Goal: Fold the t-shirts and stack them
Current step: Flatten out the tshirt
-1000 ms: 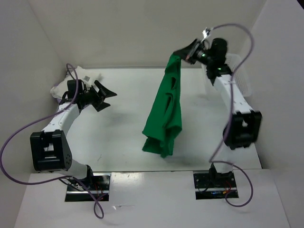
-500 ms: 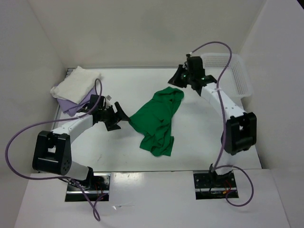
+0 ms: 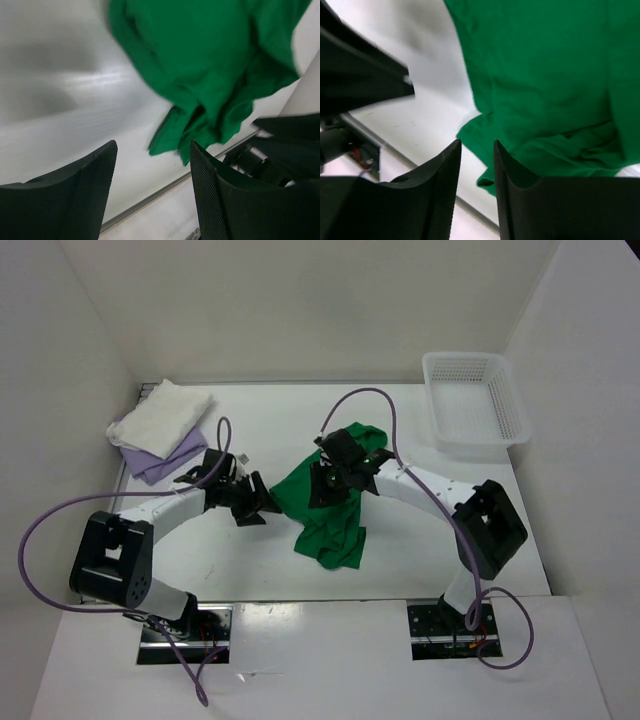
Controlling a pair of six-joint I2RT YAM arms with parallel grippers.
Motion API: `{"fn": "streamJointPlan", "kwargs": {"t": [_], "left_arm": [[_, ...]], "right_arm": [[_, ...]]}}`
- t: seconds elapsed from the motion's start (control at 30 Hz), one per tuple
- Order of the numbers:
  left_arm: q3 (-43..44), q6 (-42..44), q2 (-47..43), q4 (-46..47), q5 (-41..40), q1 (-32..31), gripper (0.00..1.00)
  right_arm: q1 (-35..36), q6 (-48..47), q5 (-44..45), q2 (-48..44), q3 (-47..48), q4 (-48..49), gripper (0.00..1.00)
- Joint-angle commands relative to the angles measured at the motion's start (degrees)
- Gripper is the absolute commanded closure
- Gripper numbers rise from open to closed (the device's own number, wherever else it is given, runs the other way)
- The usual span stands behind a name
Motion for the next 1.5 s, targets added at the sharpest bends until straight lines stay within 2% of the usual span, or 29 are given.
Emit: {"fn": "streamJointPlan", "kwargs": {"t": [0.0, 0.13, 0.37, 0.63, 0.67, 0.7, 0.77, 0.8, 0.83, 0.9, 0.93, 1.03, 1.07, 1.13, 1.23, 1.33, 1.47], "left_arm": [[-3.94, 1.75, -0.16, -1.0, 1.85, -2.92, 0.33], [-4.47, 1.22, 0.36, -1.0, 2.38, -7.31, 0.34], [-6.14, -0.01, 3.61, 0.67, 2.38, -14.52, 0.34], [-3.6, -1.85, 11.69, 4.89, 1.86, -18.49, 0.34], [-3.59, -2.37, 12.4, 5.85, 1.85, -19.01, 0.34], [-3.07, -2.99, 13.62, 6.99, 1.33, -19.01, 0.35], [-3.07, -3.86, 14.69, 8.23, 1.32, -19.01, 0.42], [-3.07, -4.4, 15.21, 8.75, 1.32, -19.01, 0.51], [-2.46, -4.4, 16.0, 8.76, 1.32, -19.01, 0.57], [-1.84, -4.4, 16.53, 8.76, 0.71, -19.54, 0.68], [-1.31, -4.4, 16.54, 8.76, 0.71, -19.54, 0.78], [-1.31, -4.4, 14.87, 7.62, -0.52, -19.54, 0.89], [-1.31, -4.4, 14.17, 7.62, -1.31, -19.54, 0.96], [-1.31, -4.93, 11.45, 6.48, -2.89, -19.54, 1.0], [0.26, -4.93, 6.44, 2.44, -6.75, -19.54, 1.0], [2.64, -4.41, -0.06, -1.25, -9.13, -17.97, 1.0], [9.57, -1.6, -10.24, -8.26, -12.38, -11.13, 1.0]], "right_arm": [[-0.3, -3.22, 3.63, 1.21, -0.1, -1.01, 0.61], [1.72, -6.02, 5.83, 4.02, 1.82, -3.2, 0.56], [3.48, -8.32, 7.32, 8.42, 3.68, -5.41, 0.55], [4.62, -8.32, 13.73, 9.57, 4.73, -7.16, 0.54], [4.63, -8.32, 14.26, 9.57, 4.73, -7.16, 0.59], [4.63, -8.32, 15.57, 9.57, 4.73, -7.16, 0.72], [4.63, -7.0, 17.77, 9.57, 5.25, -7.69, 0.86], [4.63, -7.0, 19.26, 9.57, 5.26, -7.69, 0.97], [4.63, -6.48, 19.8, 8.88, 5.26, -7.69, 1.0], [4.63, -5.94, 19.81, 8.17, 6.66, -7.69, 1.0], [4.63, -5.94, 20.33, 7.38, 7.19, -7.69, 1.0], [3.48, -4.54, 21.38, 5.36, 9.82, -7.69, 1.0], [2.79, -4.54, 22.08, 4.83, 12.18, -7.69, 1.0], [1.38, -3.92, 22.87, 2.82, 16.65, -9.09, 1.0], [-1.52, -3.39, 22.88, -1.04, 23.24, -10.58, 1.0], [-6.7, -2.78, 17.01, -6.83, 28.26, -9.98, 1.0], [-13.64, -0.59, 8.05, -13.71, 34.69, -8.48, 1.0]]}}
